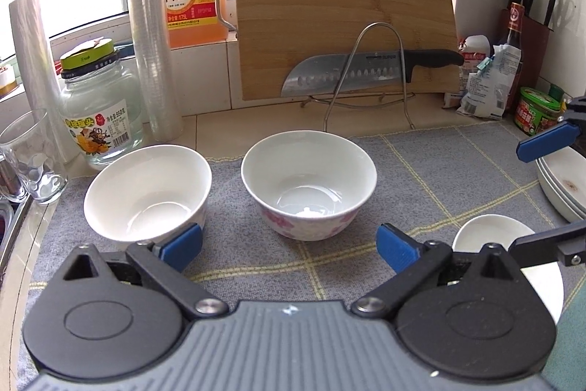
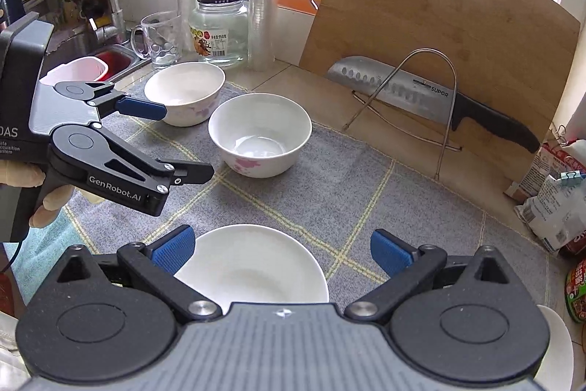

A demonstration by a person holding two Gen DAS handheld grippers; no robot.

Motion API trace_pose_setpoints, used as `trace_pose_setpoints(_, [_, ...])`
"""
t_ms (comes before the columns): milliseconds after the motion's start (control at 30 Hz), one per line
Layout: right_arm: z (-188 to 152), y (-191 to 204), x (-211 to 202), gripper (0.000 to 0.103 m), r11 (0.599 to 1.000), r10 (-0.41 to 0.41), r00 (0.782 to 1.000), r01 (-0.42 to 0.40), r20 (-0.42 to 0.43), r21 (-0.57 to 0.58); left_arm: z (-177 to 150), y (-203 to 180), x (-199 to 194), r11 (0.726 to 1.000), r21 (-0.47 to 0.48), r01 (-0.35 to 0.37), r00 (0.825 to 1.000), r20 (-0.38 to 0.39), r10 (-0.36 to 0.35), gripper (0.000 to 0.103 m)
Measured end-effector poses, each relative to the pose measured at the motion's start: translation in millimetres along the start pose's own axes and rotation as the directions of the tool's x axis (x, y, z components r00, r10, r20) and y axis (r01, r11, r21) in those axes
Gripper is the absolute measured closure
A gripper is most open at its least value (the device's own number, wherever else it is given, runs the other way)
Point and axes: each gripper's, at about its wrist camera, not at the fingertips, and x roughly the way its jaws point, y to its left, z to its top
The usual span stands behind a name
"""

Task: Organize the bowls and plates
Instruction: 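Move the right gripper toward the pink-flower white bowl, then close the right gripper on the rim of the pink-flower bowl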

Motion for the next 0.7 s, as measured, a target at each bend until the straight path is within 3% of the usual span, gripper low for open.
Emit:
trace_pose_setpoints(300, [33.7, -16.6, 32.4, 0.000, 0.998, 0.068, 0.998, -0.068, -0.010, -0.016, -0.8, -14.2, 24.5, 0.997, 0.055, -0.046, 0.999, 0.003, 0.046, 0.002])
trace_pose_setpoints(700, [67.4, -28.8, 81.3, 0.000, 0.984, 0.174, 0.983, -0.176, -0.051, -0.029, 3.1, -22.1, 47.2, 0.997, 0.076, -0.025, 1.000, 0.006, 0.025, 0.005])
